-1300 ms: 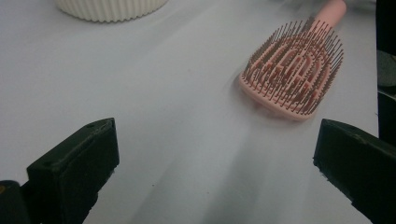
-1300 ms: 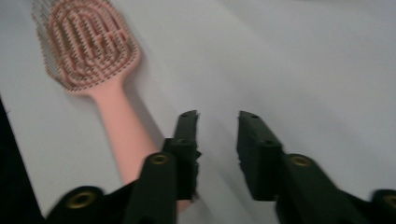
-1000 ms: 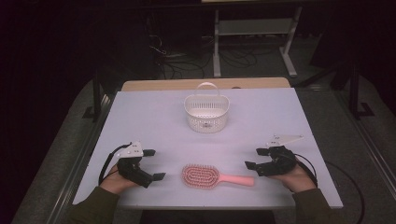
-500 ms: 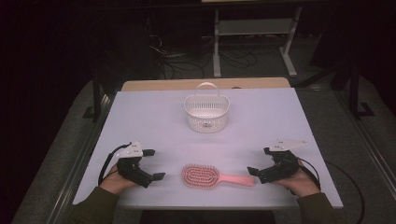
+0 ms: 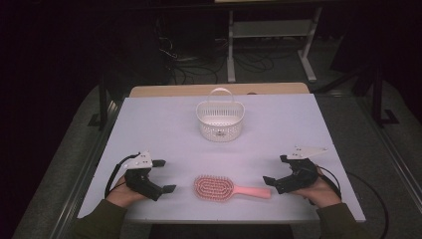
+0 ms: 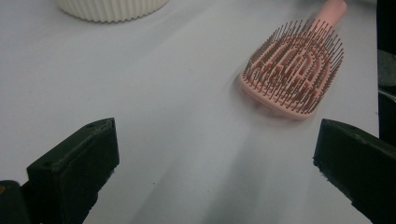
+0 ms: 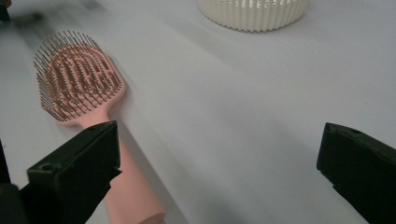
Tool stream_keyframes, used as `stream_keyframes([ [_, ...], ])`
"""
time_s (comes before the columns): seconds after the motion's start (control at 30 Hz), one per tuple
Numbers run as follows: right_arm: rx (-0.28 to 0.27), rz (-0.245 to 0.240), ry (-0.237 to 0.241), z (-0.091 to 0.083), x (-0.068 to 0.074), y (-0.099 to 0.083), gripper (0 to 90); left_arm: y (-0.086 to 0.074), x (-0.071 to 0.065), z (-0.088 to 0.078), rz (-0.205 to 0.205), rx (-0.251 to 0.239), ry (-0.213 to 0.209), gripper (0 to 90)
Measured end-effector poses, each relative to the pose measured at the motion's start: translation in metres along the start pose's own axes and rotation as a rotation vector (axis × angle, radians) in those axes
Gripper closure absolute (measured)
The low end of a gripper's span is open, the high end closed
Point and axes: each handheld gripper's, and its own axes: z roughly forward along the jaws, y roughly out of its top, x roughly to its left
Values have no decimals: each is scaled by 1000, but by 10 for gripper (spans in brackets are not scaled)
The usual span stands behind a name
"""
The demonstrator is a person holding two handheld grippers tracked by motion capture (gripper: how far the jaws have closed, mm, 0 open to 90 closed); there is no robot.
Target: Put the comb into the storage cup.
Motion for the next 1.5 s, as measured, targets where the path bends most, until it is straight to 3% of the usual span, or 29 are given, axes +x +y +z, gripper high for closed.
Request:
stream_keyframes([
  [0.43,14,-41,20,2,3,8,0,0,0,1,-5,-3,-4,0],
  [0.93,30,-47,60,4,7,15,0,1,2,0,-17,-8,13,0],
  [1.5,34,-88,97,10,17,26,0,0,0,0,-10,-5,15,0],
])
